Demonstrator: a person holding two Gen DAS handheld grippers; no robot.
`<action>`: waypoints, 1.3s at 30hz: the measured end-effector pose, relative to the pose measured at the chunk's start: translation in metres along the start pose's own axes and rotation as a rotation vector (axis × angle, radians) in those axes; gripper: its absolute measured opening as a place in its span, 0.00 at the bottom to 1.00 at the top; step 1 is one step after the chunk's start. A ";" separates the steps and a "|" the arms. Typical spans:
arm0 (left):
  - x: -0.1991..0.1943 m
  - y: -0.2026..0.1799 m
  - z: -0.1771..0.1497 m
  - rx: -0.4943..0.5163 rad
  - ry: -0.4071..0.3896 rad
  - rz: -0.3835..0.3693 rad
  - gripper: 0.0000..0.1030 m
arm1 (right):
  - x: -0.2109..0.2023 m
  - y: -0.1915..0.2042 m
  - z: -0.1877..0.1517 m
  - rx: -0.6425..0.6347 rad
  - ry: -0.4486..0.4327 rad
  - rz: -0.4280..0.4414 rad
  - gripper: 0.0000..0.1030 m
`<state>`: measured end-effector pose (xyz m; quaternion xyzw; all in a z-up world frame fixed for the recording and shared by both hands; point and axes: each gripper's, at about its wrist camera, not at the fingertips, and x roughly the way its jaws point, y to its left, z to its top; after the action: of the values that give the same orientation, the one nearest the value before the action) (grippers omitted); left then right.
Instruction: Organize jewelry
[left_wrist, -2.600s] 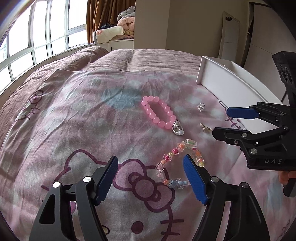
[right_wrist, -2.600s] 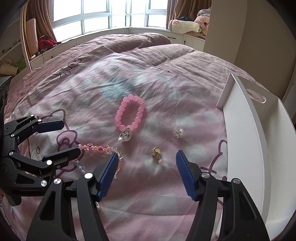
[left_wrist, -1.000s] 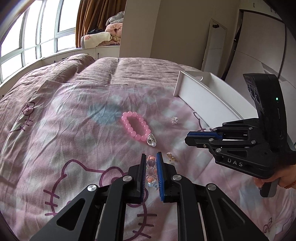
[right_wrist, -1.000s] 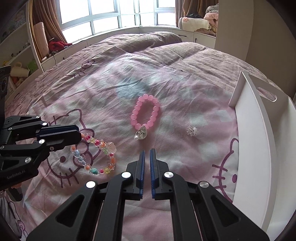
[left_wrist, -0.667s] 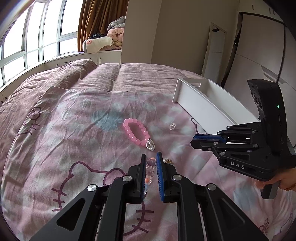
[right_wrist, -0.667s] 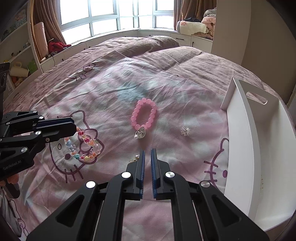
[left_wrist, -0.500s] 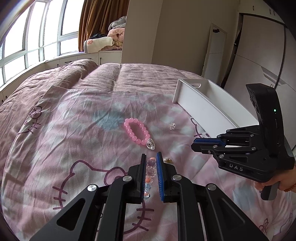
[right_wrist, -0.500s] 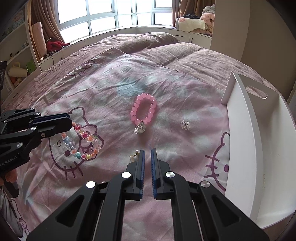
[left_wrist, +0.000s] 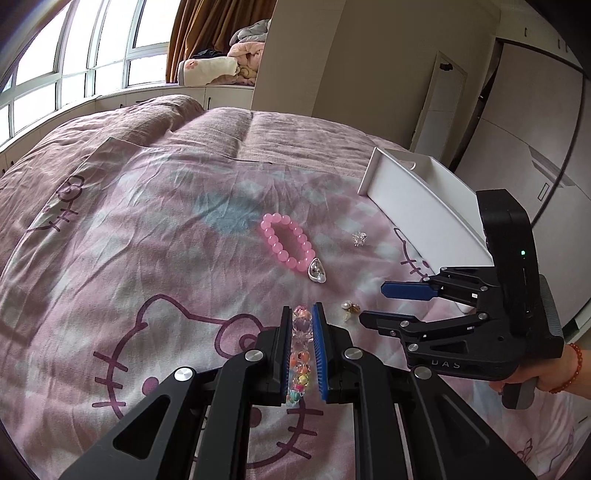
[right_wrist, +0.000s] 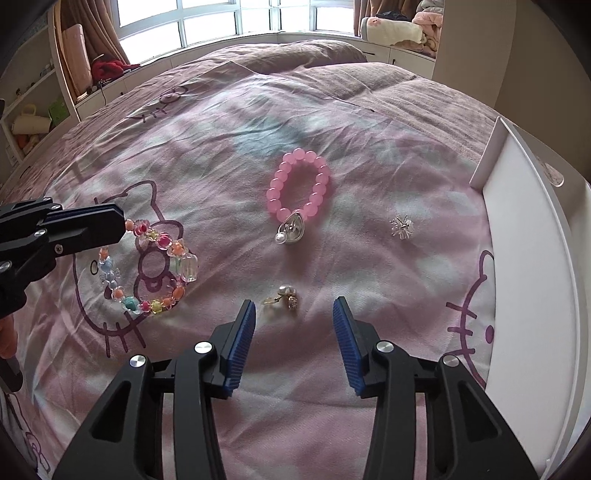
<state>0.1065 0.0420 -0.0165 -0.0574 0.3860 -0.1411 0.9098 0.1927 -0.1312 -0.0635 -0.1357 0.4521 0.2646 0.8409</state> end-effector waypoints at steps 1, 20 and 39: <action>0.001 0.002 -0.001 -0.003 0.002 -0.002 0.16 | 0.004 0.000 0.000 0.001 0.004 0.002 0.42; 0.009 0.016 0.004 -0.037 0.012 -0.026 0.16 | 0.031 0.004 0.003 0.006 0.021 0.099 0.24; -0.036 -0.060 0.047 0.055 -0.070 -0.027 0.16 | -0.102 -0.020 0.010 0.026 -0.232 0.064 0.24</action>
<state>0.1033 -0.0046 0.0539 -0.0423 0.3491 -0.1620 0.9220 0.1655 -0.1756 0.0265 -0.0788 0.3594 0.2991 0.8804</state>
